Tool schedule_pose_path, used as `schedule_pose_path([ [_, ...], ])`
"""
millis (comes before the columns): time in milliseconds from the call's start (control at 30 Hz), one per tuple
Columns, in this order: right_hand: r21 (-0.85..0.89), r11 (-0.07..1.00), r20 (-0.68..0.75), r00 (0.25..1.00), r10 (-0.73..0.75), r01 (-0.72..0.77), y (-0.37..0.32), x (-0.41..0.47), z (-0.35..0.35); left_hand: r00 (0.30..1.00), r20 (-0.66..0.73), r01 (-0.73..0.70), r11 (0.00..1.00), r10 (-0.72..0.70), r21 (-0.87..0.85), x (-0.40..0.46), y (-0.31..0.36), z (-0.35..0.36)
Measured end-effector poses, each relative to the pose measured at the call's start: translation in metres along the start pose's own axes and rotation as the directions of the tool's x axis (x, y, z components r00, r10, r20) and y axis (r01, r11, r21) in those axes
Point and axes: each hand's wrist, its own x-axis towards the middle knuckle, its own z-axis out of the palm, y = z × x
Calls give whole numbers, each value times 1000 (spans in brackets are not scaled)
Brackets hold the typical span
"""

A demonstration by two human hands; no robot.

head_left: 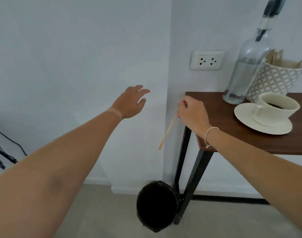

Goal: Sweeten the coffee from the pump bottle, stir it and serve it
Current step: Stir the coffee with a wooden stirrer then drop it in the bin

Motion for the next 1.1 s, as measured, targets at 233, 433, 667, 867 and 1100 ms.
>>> schedule_pose_path([
  [233, -182, 980, 171, 984, -49, 81, 13, -12, 46, 992, 63, -122, 962, 110, 245, 16, -18, 12],
  [433, -278, 953, 234, 971, -53, 119, 32, -14, 83, 985, 110, -161, 928, 131, 337, 29, -28, 18],
  [667, -376, 920, 273, 962, -1, 108, 62, -19, 111, 978, 89, -209, 904, 189, 374, 37, -30, 21],
  [867, -433, 897, 417, 902, 110, 91, 101, -47, 161, 981, 148, -179, 890, 127, 420, 15, -53, 62],
  [1100, -468, 877, 445, 887, 126, 110, 125, -60, 174, 980, 92, -199, 894, 176, 401, 23, -48, 62],
])
